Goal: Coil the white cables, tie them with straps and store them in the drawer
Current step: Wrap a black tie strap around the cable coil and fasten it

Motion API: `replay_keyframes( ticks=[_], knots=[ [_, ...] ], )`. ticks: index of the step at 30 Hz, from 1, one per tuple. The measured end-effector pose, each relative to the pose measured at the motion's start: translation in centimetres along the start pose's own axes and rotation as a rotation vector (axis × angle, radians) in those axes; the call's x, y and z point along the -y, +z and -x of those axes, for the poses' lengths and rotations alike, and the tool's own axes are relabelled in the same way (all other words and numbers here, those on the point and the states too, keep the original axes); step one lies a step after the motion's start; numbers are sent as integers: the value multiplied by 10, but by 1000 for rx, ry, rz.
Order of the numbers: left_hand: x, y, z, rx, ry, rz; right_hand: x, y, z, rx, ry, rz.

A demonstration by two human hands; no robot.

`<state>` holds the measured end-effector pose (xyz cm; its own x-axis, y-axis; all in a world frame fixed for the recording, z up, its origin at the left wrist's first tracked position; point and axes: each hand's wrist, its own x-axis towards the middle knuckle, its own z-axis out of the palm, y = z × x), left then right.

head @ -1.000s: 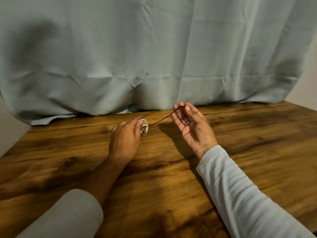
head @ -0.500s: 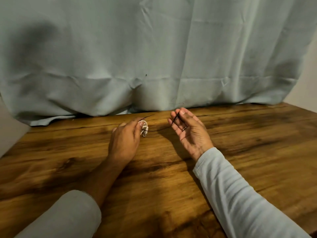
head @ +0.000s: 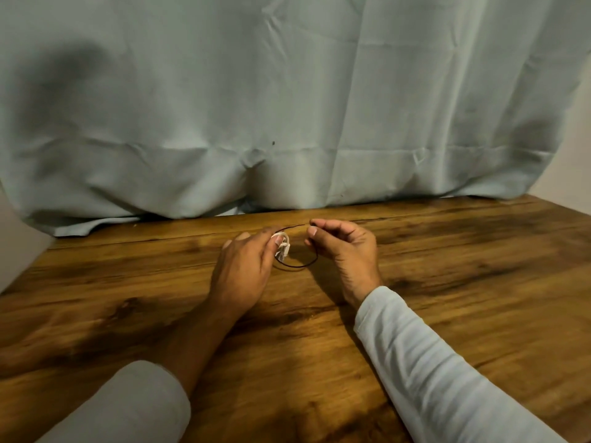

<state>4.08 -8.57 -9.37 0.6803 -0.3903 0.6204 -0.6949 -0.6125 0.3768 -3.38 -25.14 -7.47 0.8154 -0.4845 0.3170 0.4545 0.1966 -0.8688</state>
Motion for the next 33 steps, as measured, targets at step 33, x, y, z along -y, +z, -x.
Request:
replay_keyframes(
  ticks=[33],
  knots=[
    [-7, 2, 1, -39, 10, -46, 1, -3, -2, 36, -69, 62]
  ],
)
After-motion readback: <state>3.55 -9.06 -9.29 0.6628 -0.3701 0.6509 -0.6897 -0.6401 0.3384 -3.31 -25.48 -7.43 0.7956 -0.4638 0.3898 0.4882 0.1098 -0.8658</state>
